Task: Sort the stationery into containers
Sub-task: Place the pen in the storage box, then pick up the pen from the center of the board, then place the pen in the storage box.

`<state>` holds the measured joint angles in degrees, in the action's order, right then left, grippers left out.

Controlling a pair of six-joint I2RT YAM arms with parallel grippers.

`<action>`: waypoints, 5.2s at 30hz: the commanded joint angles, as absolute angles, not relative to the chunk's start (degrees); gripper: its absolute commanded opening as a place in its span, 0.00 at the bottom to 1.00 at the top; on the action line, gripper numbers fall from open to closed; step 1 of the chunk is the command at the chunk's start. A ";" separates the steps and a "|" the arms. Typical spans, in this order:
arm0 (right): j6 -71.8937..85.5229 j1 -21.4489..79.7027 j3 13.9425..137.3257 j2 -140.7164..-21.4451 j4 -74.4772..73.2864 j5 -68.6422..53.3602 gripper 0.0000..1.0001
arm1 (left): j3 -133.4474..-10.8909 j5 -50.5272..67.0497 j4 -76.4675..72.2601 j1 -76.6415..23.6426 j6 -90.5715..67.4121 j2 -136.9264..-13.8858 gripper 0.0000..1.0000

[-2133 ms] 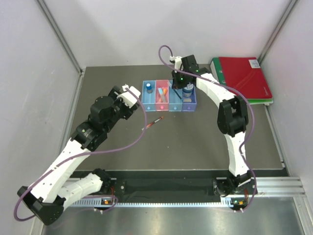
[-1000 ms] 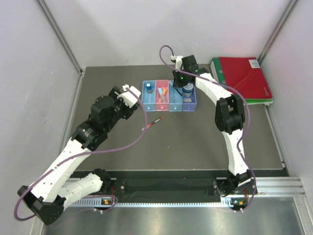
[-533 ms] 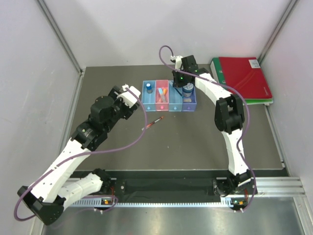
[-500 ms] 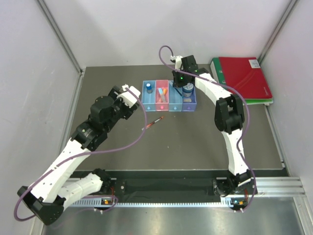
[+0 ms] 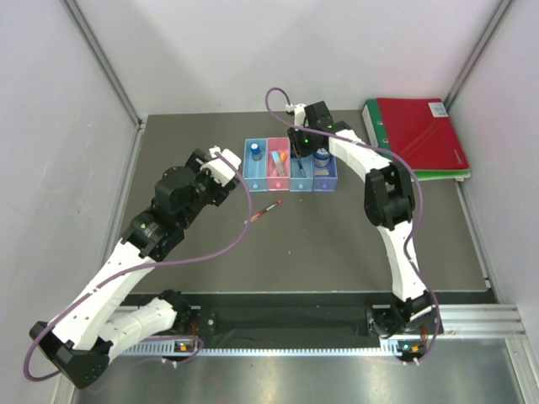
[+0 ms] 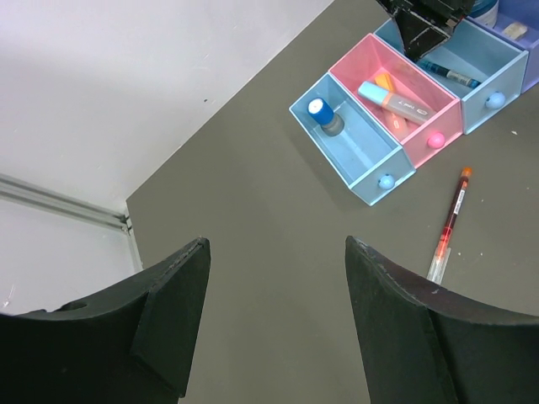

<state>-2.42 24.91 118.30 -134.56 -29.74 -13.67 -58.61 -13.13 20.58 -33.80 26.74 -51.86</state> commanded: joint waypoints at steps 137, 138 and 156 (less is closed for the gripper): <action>-24.70 24.08 107.68 -90.27 -63.81 -42.78 0.60 | -60.65 13.80 23.92 -40.52 79.71 -66.01 0.00; -24.44 24.78 107.06 -90.09 -63.98 -43.59 0.60 | -60.47 13.89 23.30 -40.78 80.41 -66.01 0.00; -22.86 32.17 101.25 -90.70 -64.16 -44.56 0.62 | -60.91 16.17 8.88 -43.24 86.84 -67.41 0.00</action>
<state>-23.35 31.29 98.78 -90.61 -65.34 -43.77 -59.77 14.33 13.41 -42.54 85.47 -67.53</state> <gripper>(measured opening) 0.625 0.065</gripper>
